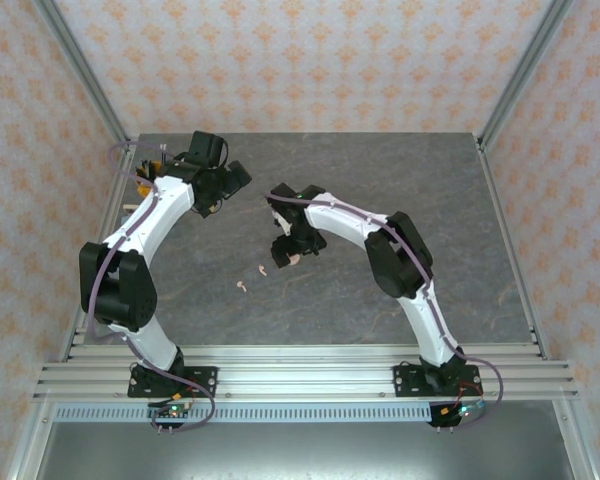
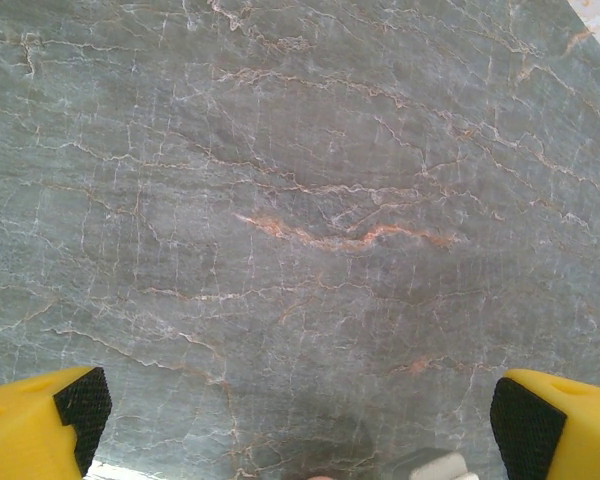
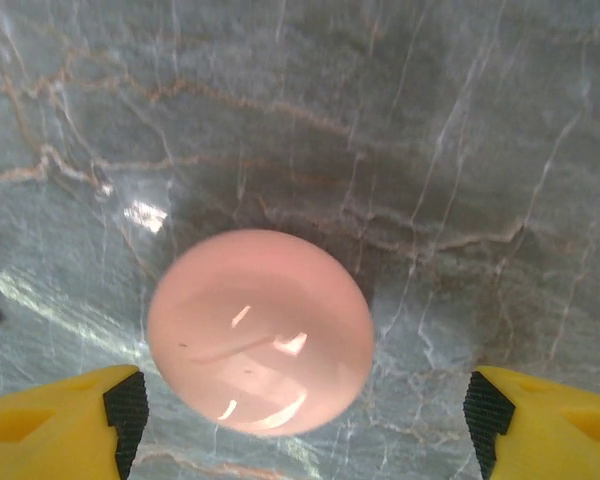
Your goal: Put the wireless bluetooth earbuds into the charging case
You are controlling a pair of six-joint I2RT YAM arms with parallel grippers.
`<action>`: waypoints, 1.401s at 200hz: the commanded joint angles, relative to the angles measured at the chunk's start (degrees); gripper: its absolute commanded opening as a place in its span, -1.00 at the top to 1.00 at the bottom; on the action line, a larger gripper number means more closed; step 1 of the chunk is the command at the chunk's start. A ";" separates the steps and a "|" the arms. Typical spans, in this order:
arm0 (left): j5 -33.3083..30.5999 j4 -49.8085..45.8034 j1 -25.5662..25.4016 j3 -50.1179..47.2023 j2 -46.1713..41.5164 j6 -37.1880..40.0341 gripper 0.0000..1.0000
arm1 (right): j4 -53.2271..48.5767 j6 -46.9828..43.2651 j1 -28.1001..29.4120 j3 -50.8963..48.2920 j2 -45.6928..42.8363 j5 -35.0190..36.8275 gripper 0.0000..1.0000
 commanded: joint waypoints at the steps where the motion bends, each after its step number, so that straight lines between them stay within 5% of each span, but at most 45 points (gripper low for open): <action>1: 0.50 0.57 0.47 1.88 0.96 -0.30 -1.00 | -1.10 1.46 -1.16 3.67 0.90 -0.14 -0.67; 148: 0.79 0.41 0.60 4.13 1.93 0.27 -1.00 | -6.29 -2.78 -1.79 10.34 3.38 -4.14 -0.75; 280: 1.70 1.15 0.57 2.44 0.14 -0.76 -1.00 | -7.83 -0.33 0.81 8.90 6.27 4.96 -0.58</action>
